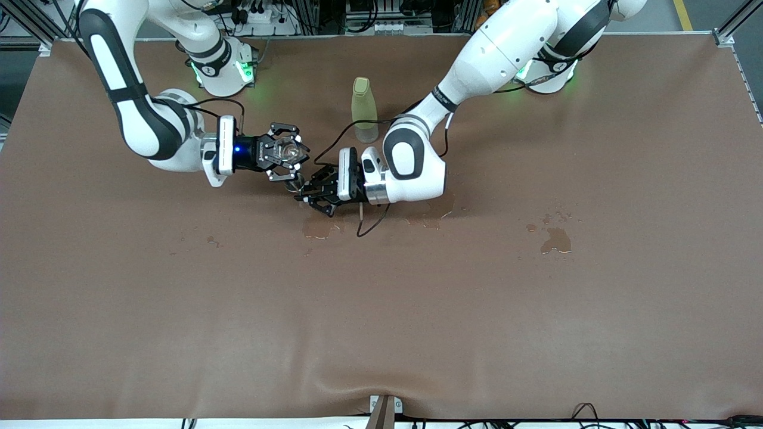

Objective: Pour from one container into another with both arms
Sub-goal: 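Tilt the beaker with the right gripper, pouring into the held jigger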

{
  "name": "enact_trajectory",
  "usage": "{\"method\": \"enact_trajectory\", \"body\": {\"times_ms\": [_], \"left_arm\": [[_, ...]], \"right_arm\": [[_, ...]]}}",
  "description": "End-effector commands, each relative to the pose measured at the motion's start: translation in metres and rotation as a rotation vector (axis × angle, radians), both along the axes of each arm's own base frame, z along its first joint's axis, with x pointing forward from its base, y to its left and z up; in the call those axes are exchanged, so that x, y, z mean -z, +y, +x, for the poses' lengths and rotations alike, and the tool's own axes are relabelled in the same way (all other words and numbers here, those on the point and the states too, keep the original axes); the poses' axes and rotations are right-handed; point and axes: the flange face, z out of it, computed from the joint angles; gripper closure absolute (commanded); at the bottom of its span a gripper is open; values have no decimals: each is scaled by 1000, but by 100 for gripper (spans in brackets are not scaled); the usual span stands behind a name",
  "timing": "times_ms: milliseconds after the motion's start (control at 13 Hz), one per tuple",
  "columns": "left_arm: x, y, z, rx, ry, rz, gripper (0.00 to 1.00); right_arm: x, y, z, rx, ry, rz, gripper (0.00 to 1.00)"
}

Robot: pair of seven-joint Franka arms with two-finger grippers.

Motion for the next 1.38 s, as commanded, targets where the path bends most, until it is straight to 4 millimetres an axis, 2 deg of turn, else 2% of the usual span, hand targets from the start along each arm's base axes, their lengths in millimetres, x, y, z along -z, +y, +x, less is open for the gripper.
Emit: {"method": "enact_trajectory", "body": {"times_ms": [0, 691, 1305], "left_arm": [[-6, -1, 0, -21, -12, -5, 100], [-5, 6, 7, -27, -23, 0, 100], [-1, 7, 5, -26, -16, 6, 100]], "right_arm": [[-12, 12, -9, 18, 84, 13, 100], [-25, 10, -9, 29, 283, 8, 100], [-23, 12, -11, 23, 517, 15, 100]]}}
